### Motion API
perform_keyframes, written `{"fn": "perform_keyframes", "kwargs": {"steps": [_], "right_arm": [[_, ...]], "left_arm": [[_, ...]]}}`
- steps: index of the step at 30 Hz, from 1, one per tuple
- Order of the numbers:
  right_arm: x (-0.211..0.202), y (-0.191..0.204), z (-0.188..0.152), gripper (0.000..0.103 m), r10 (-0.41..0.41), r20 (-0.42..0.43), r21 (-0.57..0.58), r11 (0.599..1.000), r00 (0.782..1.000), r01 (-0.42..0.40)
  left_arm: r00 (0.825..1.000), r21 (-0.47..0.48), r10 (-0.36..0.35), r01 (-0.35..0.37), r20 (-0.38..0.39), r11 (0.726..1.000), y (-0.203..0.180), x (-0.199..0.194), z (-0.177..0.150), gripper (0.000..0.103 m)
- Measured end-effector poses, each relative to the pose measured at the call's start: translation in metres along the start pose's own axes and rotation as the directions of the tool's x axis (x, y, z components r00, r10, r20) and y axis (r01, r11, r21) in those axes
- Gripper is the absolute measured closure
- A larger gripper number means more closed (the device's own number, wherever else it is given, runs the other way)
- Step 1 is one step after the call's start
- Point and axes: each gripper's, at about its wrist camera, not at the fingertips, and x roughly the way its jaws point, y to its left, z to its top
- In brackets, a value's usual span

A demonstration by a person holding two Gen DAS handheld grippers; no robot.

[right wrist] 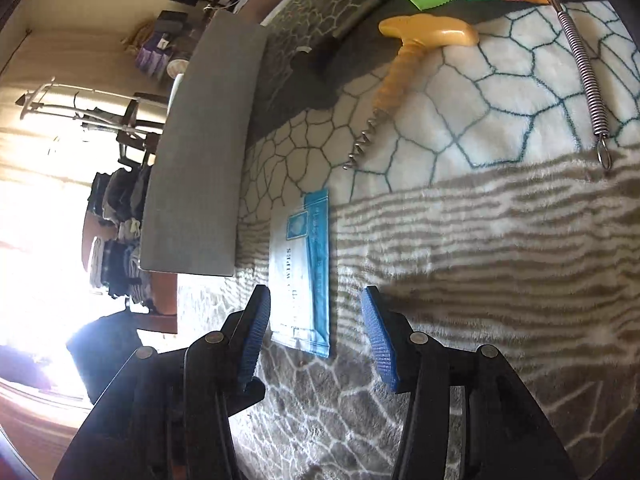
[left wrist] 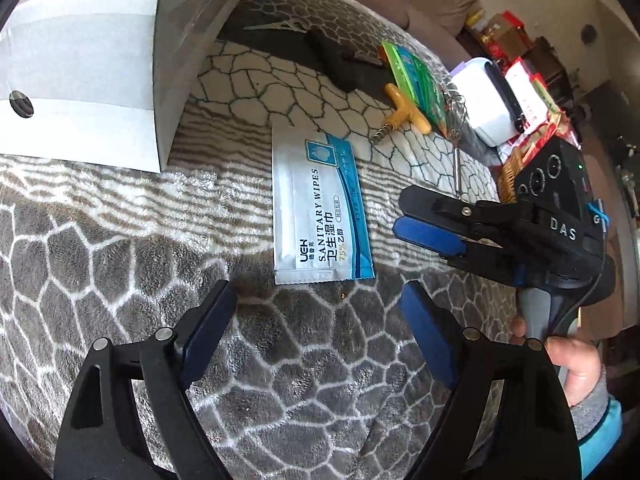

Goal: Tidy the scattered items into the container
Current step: 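Grasp the edge of the white-and-blue sanitary wipes packet with the right gripper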

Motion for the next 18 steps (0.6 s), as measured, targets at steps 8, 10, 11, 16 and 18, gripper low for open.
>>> {"fn": "perform_keyframes", "kwargs": {"steps": [8,10,11,16,18], "right_arm": [[0.028,0.027,0.010,0.053,0.008,-0.079,-0.051,0.999,0.997,-0.012],[0.036,0.030,0.009,0.056,0.031,-0.096,-0.053,0.998,0.995,-0.037],[0.039,0.032,0.007,0.058,0.040,-0.103,-0.057,0.997,0.994,-0.046],[0.044,0.040,0.001,0.091,0.017,-0.098,-0.082,0.996,0.995,-0.025],[0.039,0.040,-0.001,0.095,0.002,-0.089,-0.094,0.996,0.996,-0.010]], "left_arm": [[0.999,0.028,-0.040,0.040,-0.001,0.999,-0.010,0.007,0.000,0.020],[0.999,0.029,-0.048,0.048,-0.001,0.998,-0.010,0.008,0.001,0.020],[0.999,0.027,-0.052,0.052,-0.001,0.998,-0.010,0.008,0.001,0.020],[0.998,0.001,-0.070,0.070,-0.002,0.998,-0.005,0.004,0.001,0.020],[0.996,-0.027,-0.087,0.087,-0.001,0.996,0.000,0.002,0.002,0.019]]}}
